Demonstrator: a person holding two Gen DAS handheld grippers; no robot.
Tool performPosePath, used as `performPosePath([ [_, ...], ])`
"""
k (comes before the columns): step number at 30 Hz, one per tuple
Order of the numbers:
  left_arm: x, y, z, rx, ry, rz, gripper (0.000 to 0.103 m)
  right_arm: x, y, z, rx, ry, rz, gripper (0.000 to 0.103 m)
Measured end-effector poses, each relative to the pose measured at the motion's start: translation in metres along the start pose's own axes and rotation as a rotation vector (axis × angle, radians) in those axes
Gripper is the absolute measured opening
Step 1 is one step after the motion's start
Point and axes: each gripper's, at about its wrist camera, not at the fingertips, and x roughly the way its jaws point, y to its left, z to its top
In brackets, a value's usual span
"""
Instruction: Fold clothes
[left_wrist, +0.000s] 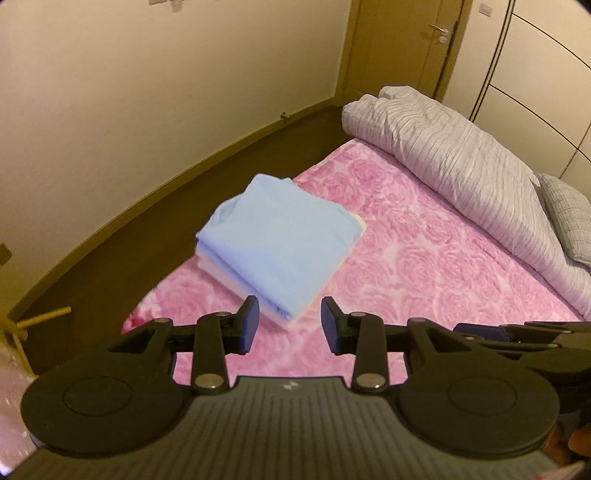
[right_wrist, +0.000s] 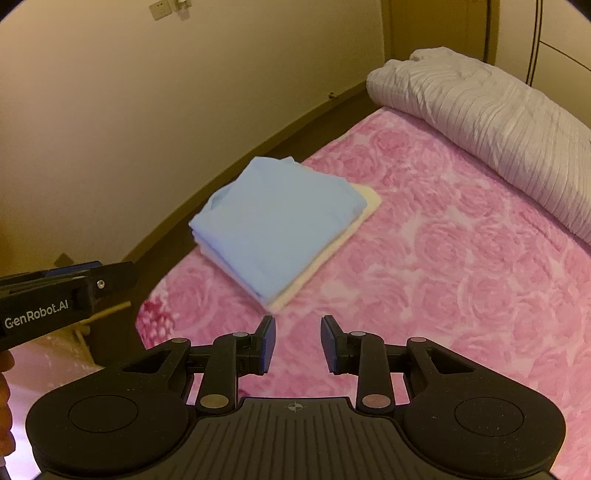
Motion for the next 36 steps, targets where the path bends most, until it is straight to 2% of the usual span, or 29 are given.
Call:
performPosePath([
  [13,-0.033,-0.044,-0.04,-0.071,-0.004,0.045,0.032,-0.027,-0.036,-0.023,-0.079,0.016,0.068,0.031],
  [23,-0.03,-0.069,-0.059,-0.108,0.016,0.098,0.032,-0.025,-0.059,-0.031,-0.122,0.045,0.097,0.031],
  [36,-0.004,-0.08,-0.044,-0.124,0.048,0.115,0.032,-0.001,-0.083,-0.009,-0.132,0.089,0.095,0.031],
])
